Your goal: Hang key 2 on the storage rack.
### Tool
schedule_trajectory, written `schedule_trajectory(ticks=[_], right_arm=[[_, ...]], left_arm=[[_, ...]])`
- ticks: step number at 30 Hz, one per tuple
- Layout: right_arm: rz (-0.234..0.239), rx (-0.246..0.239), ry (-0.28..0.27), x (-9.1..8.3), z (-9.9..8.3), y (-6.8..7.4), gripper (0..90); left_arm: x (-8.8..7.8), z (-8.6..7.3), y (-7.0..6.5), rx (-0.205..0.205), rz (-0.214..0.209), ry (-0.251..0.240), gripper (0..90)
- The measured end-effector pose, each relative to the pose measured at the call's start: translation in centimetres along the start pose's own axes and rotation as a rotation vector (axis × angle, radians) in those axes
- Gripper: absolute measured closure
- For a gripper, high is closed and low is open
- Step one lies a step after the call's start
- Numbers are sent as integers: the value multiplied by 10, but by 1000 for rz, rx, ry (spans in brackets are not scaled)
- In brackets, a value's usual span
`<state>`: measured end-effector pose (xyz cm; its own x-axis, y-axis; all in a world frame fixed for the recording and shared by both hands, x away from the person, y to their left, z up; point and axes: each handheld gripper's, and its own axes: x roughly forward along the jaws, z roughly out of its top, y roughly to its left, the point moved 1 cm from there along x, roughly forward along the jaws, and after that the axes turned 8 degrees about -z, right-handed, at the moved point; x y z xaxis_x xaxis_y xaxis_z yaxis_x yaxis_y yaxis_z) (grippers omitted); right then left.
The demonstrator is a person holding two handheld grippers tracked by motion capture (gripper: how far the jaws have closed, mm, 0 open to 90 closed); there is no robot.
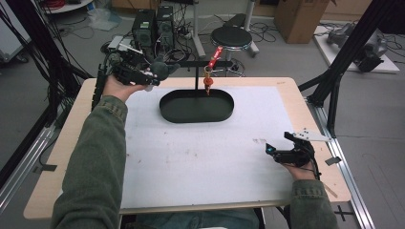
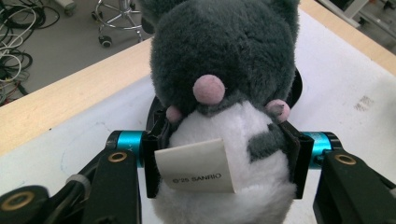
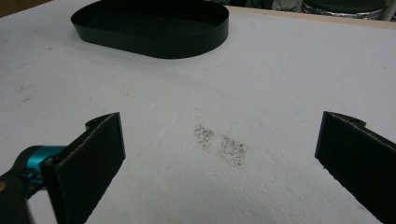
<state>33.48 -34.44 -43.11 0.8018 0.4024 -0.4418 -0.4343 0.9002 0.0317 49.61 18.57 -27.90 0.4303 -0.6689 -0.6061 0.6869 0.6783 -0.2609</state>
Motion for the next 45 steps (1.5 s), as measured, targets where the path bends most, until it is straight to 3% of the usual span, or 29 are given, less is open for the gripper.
schedule_trajectory(ticks=[3,5,6,8,10,15,19,22,24,30,36,45], right_arm=[[0,-4,5,0,-1,0,5],[5,-1,10,0,-1,0,5],[5,-2,9,0,-1,-1,5],[7,3,12,0,-1,0,5],[6,-1,14,1,-1,-1,5],[5,1,16,0,-2,-1,5],[7,-9,2,-2,-2,0,5],[4,-3,2,-3,-2,-1,5],[6,-2,4,-3,-2,0,5],[6,-8,10,-2,-2,1,5],[1,-18,17,-1,-2,2,5],[6,-28,22,2,0,4,5]], left_arm=[[6,-1,10,-37,35,10,476],[10,-3,19,-86,45,-3,474],[11,-4,23,-105,41,-17,473],[14,-5,29,-153,-6,-60,471],[16,-6,30,-165,-21,-68,470],[14,-9,32,-118,-37,-100,415],[9,-14,24,-20,-63,-219,238],[6,-17,22,3,-65,-271,122],[5,-17,21,6,-33,-266,118],[2,-25,22,18,-33,-272,69],[-1,-44,20,35,-18,-212,70],[-15,-73,19,34,-20,-233,70]])
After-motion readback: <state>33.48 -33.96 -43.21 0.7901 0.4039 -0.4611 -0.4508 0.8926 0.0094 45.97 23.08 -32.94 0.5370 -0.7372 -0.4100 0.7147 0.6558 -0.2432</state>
